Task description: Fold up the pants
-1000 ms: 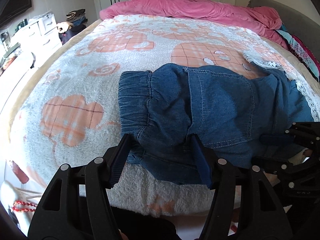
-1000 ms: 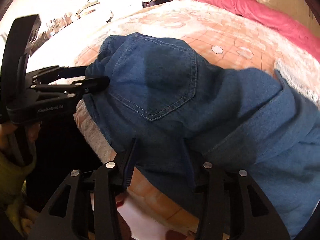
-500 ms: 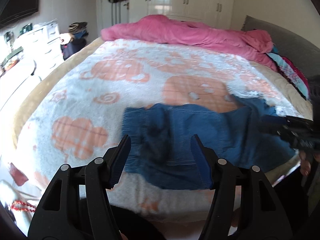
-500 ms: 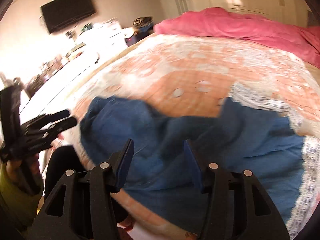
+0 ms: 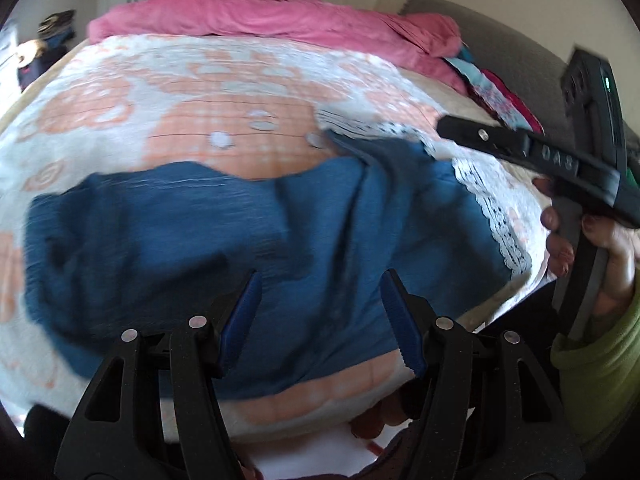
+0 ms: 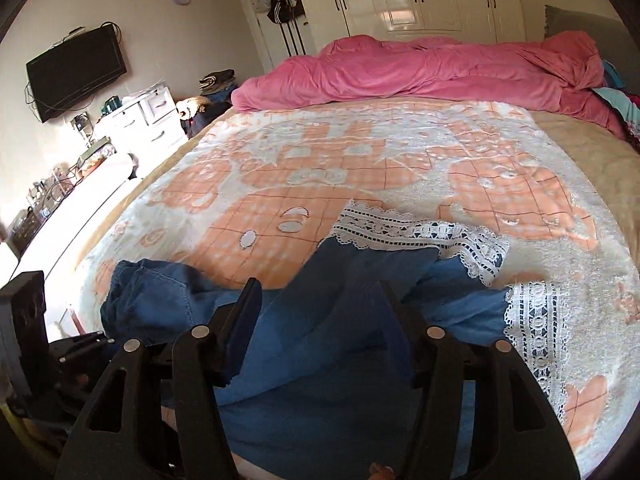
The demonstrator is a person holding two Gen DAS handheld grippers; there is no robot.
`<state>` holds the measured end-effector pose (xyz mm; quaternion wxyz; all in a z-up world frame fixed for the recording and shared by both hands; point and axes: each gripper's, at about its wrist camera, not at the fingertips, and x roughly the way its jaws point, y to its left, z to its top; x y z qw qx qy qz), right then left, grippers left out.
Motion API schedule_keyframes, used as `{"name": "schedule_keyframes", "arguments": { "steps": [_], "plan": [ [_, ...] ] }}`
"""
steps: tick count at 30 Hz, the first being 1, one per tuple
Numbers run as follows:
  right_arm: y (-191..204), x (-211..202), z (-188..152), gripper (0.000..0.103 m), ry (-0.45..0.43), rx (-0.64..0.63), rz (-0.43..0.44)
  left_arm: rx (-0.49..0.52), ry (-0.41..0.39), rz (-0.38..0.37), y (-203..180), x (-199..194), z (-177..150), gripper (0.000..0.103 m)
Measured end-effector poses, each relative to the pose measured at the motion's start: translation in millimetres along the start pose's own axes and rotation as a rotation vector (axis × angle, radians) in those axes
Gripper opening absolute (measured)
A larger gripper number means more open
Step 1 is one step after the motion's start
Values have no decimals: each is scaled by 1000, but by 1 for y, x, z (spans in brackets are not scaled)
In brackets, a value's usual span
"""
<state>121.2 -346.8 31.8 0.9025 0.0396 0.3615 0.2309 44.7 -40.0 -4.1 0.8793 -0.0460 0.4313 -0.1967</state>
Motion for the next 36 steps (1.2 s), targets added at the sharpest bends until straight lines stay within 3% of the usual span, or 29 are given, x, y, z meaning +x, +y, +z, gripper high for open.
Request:
{"name": "schedule_keyframes", "arguments": {
  "steps": [2, 4, 9, 13, 15, 16, 19, 22, 26, 28, 30, 31, 32, 36],
  "plan": [
    [-4, 4, 3, 57, 10, -4, -16, 22, 14, -22, -6, 13, 3, 52],
    [-7, 10, 6, 57, 21, -9, -28, 15, 44, -39, -7, 30, 8, 44],
    [-7, 31, 17, 57, 61, -48, -58, -76, 95, -94, 3, 63, 18, 35],
    [-7, 64, 31, 57, 116, -66, -80, -100, 37, -141, 5, 62, 16, 22],
    [-8, 80, 36, 57, 147, -42, -72, -101, 28, -199, 3, 60, 15, 15],
    [-7, 91, 41, 57, 165, -41, -73, -93, 28, -233, 0, 59, 13, 5],
    [3, 118, 53, 57, 195, -95, -125, -48, 35, -263, -12, 60, 6, 4],
    [6, 148, 64, 67, 233, -111, -185, -34, 44, -261, -15, 64, 3, 4],
    [3, 185, 67, 68, 277, -154, -270, -23, 38, -258, -15, 66, 3, 4],
    [-7, 196, 64, 59, 285, -123, -281, -12, 36, -255, -16, 65, 2, 4],
    [-16, 197, 63, 23, 273, -105, -277, 4, 27, -247, -18, 63, 2, 4],
    [-20, 194, 64, 14, 262, -98, -271, 8, 24, -244, -18, 62, 2, 4],
    [-24, 187, 66, 9, 253, -75, -255, 8, 20, -242, -18, 61, 2, 4],
    [-43, 150, 74, 9, 170, 26, -179, 0, 5, -240, -10, 53, 1, 11]
  ]
}}
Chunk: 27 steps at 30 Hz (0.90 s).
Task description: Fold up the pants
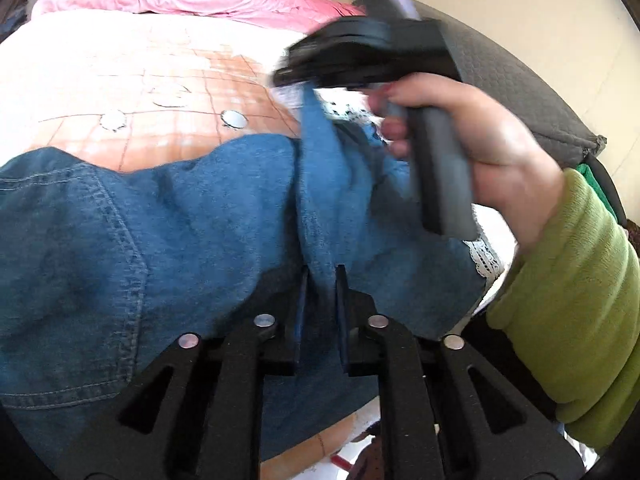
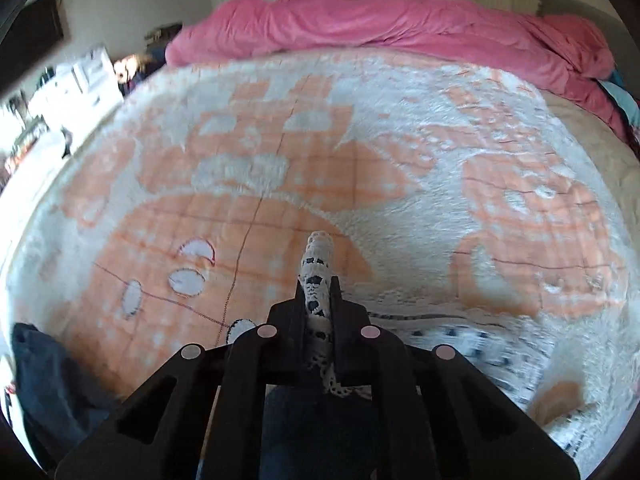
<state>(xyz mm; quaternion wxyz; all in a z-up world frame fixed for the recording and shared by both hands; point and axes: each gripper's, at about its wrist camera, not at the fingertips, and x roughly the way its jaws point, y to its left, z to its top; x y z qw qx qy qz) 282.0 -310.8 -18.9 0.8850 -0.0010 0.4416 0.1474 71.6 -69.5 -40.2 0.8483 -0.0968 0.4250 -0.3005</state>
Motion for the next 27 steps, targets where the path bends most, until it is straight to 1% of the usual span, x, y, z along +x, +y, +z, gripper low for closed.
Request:
{"name": "schedule_keyframes", "arguments": {
  "steps": [1, 2, 7, 8, 9, 11, 13, 16, 18, 20, 23, 25, 26, 27],
  "plan": [
    [-9, -13, -1, 9, -26, 27, 13, 5, -10, 10, 1, -3, 0, 13],
    [-17, -24, -3, 9, -44, 52, 27, 12, -22, 23, 3, -6, 1, 17],
    [-62, -83, -25, 9, -128, 183, 48, 58, -37, 59, 6, -9, -4, 18],
    [-69, -94, -28, 9, -151, 200, 55, 75, -46, 80, 4, -10, -5, 17],
    [-72, -102, -32, 9, -169, 209, 54, 90, -50, 96, 3, -10, -6, 10],
    [-84, -127, -46, 9, -208, 252, 50, 101, -52, 87, -2, -9, -4, 1],
    [-97, -148, -68, 9, -247, 314, 67, 110, -64, 61, -4, -16, -3, 1],
    [-109, -173, -105, 9, -272, 398, 55, 172, -98, 65, -11, -31, 0, 1],
    [-112, -185, -128, 9, -266, 439, 45, 202, -104, 49, -14, -38, -1, 1],
    [-113, -193, -152, 9, -228, 469, 23, 221, -98, 49, -15, -40, -2, 3],
    [-110, -192, -182, 9, -139, 496, -22, 223, -79, 51, -15, -36, -2, 6],
    [-107, -187, -197, 10, -77, 499, -37, 225, -63, 54, -13, -30, -2, 7],
    [-106, -185, -202, 10, -65, 503, -38, 229, -61, 59, -15, -25, -4, 7],
    [-106, -185, -207, 14, -54, 504, -37, 239, -62, 74, -16, -24, -6, 7]
  ]
}}
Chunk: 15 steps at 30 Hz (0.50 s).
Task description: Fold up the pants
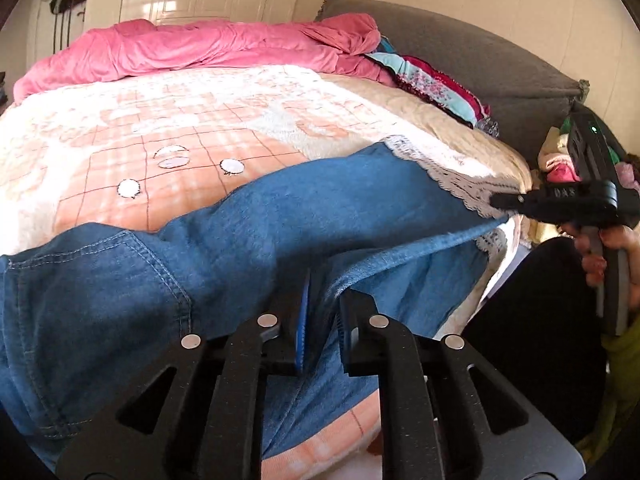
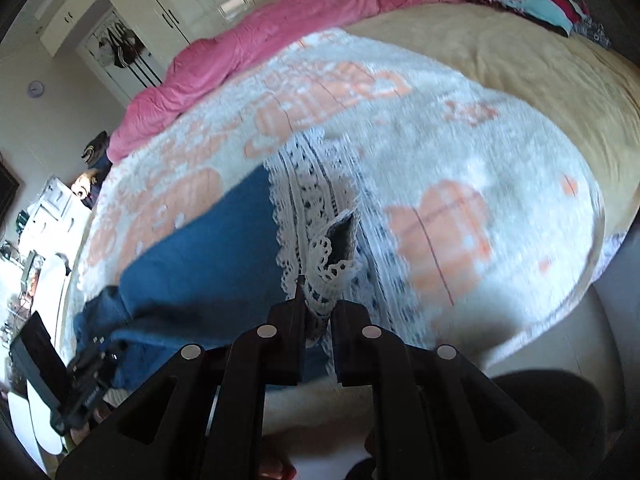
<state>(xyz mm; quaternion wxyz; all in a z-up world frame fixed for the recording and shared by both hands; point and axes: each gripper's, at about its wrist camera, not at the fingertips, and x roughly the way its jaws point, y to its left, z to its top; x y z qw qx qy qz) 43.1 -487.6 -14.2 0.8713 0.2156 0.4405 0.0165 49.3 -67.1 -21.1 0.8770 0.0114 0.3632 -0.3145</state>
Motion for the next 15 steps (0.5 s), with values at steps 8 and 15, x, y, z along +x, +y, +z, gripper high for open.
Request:
{"name": "schedule_keyframes", "arguments": {
  "steps": [8, 15],
  "plan": [
    [-18, -5, 0, 9, -24, 40, -23, 31, 9, 21, -2, 2, -2, 7],
    [-7, -10, -3, 7, -25, -127, -149, 86, 22, 10, -8, -1, -4, 7]
  ]
}}
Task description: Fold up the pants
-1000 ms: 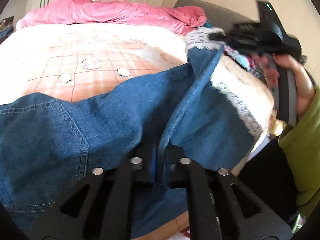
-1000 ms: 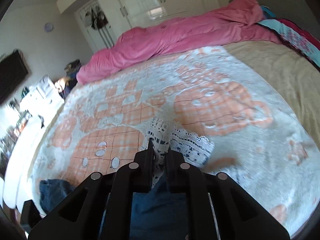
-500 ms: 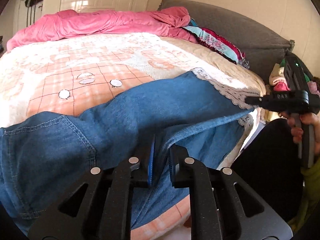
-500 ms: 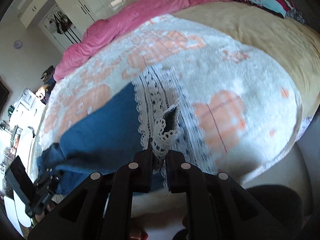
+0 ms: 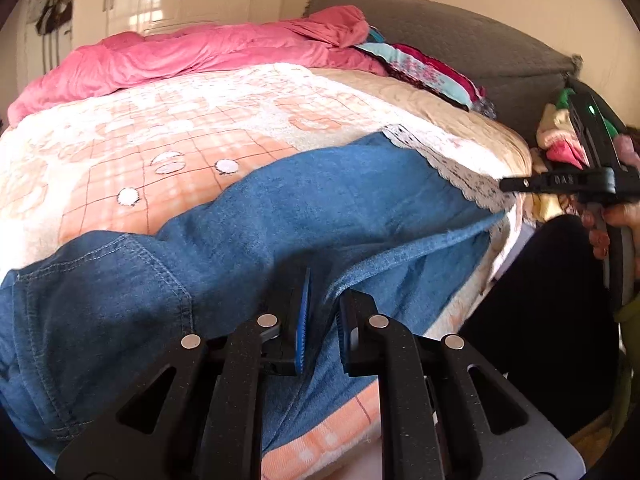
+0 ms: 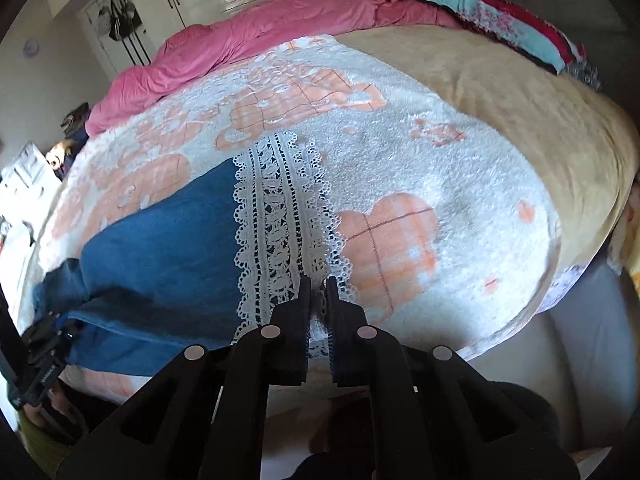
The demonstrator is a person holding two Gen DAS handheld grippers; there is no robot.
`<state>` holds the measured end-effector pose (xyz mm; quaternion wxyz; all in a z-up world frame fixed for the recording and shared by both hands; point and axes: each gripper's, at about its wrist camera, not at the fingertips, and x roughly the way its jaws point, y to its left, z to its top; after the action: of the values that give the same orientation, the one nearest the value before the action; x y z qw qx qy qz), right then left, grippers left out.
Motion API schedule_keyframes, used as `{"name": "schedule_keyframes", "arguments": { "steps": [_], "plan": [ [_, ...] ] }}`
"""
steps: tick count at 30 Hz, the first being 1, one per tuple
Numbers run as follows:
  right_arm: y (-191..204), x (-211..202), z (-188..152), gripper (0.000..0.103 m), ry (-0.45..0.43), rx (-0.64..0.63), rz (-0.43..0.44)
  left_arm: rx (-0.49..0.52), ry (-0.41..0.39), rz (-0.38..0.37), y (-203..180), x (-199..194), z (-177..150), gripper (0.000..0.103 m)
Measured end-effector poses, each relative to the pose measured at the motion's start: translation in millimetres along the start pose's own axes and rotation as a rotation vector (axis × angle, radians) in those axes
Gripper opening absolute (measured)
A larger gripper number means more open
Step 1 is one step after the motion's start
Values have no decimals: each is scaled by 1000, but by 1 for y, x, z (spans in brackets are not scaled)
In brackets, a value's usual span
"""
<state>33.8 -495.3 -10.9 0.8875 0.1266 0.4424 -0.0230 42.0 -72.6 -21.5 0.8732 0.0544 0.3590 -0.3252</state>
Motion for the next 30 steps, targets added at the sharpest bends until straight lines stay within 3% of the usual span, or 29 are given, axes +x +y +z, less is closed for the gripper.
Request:
{"name": "schedule_keyframes", "arguments": {
  "steps": [6, 8, 10, 13, 14, 15, 17, 18, 20, 24, 26, 27, 30],
  "plan": [
    [-11, 30, -8, 7, 106, 26, -43, 70, 86, 2, -10, 16, -6, 8],
    [-18, 30, -8, 14, 107, 62, -38, 88, 104, -3, -14, 19, -8, 9],
    [-20, 23, -7, 20, 76, 78, -52, 98, 113, -12, -16, 21, -10, 15],
    [-8, -2, -3, 22, -49, 18, -101, 99, 123, -19, -16, 21, -12, 18],
    [-1, -8, -1, 29, -73, -12, -93, 97, 127, -17, -15, 21, -13, 18],
    [9, -12, 1, 36, -86, -48, -59, 95, 128, -15, -15, 19, -15, 18],
    [34, -14, 0, 40, -75, -157, 48, 84, 130, 0, -11, 16, -17, 23],
    [47, -14, -3, 41, -71, -214, 84, 69, 133, 4, -9, 14, -19, 31],
    [73, -12, -13, 41, -61, -340, 145, 17, 132, -9, 0, 5, -23, 37],
    [93, -1, -16, 41, -22, -393, 213, -116, 80, -6, 26, -31, -34, 43],
    [102, -2, -18, 41, -17, -449, 263, -228, 27, 31, 51, -61, -41, 46],
    [107, -3, -21, 49, -19, -481, 288, -260, 8, 60, 60, -71, -42, 50],
    [131, -5, -41, 53, -6, -615, 311, -357, -17, 263, 90, -100, -49, 57]
  ]
}}
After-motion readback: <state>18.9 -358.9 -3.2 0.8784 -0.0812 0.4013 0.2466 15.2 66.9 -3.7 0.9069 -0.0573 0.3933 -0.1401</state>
